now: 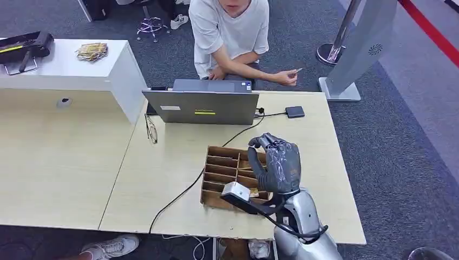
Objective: Pass the card to the sensor for recognition and then transmit it.
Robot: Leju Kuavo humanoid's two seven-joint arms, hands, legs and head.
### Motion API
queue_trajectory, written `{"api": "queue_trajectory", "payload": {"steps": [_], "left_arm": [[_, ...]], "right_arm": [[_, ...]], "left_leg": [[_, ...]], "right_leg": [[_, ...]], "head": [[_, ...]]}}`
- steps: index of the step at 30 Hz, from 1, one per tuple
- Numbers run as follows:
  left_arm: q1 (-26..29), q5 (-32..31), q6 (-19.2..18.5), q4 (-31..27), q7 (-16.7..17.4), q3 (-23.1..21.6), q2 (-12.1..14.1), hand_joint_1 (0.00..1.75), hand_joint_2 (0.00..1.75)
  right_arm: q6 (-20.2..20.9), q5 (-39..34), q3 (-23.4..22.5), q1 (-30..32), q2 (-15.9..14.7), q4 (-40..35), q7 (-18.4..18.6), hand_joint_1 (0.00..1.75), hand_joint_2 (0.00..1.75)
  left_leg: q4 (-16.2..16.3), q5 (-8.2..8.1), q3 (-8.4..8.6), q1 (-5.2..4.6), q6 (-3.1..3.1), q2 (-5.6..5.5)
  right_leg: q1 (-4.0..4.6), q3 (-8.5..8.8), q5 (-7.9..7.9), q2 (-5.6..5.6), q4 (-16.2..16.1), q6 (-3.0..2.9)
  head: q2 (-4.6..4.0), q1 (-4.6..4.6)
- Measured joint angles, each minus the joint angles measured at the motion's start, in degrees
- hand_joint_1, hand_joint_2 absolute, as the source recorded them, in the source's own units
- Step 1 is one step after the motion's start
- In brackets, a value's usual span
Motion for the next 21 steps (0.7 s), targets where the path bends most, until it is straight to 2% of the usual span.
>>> {"api": "queue_trajectory", "payload": {"steps": [6, 21], "left_arm": [[0.3, 0.5, 0.4, 0.0, -0.7, 0.0, 0.0, 0.00, 0.00], [0.6, 1.3, 0.9, 0.0, -0.9, 0.1, 0.1, 0.00, 0.00]], "right_arm": [[-0.2, -0.9, 1.2, 0.6, -0.6, -6.0, -1.0, 1.75, 1.75], [-1.4, -2.5, 4.0, 1.8, -1.7, -15.0, -2.8, 1.75, 1.75]], "left_leg": [[0.0, 0.00, 0.00, 0.00, 0.00, 0.00], [0.0, 0.00, 0.00, 0.00, 0.00, 0.00]], "right_leg": [[0.00, 0.00, 0.00, 0.00, 0.0, 0.00], [0.00, 0.00, 0.00, 0.00, 0.0, 0.00]], "head": [[0.00, 0.00], [0.00, -0.02]]}}
